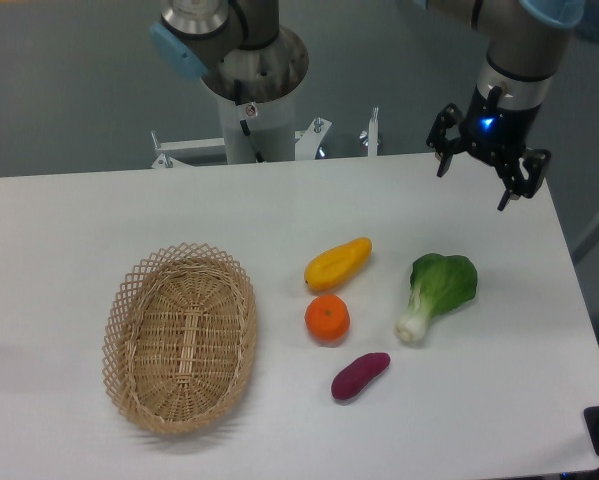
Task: Pick up the mango from the table
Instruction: 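Move the open gripper over the yellow mango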
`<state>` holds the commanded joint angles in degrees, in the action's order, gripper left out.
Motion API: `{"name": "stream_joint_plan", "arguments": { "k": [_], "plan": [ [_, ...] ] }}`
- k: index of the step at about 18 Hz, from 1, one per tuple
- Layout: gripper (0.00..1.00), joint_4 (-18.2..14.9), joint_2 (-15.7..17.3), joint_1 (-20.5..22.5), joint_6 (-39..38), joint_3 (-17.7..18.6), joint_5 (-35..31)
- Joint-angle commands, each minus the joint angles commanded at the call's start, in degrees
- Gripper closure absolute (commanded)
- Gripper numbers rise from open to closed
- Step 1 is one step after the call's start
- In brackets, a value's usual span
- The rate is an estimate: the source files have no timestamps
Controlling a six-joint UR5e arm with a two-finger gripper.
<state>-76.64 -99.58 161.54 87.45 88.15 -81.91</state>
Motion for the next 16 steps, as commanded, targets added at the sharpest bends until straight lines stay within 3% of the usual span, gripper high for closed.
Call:
{"name": "stream_joint_plan", "arguments": {
  "k": [6, 11, 13, 16],
  "plan": [
    [0.0, 0.1, 0.1, 0.0, 0.7, 0.7, 0.0],
    [0.0, 0.3, 1.7, 0.0, 0.6, 3.6, -0.1],
    [0.0, 3.1, 3.0, -0.1, 0.5, 6.7, -0.1],
    [0.0, 11.0, 5.1, -1.1, -0.1, 13.3, -0.3]
  ]
}}
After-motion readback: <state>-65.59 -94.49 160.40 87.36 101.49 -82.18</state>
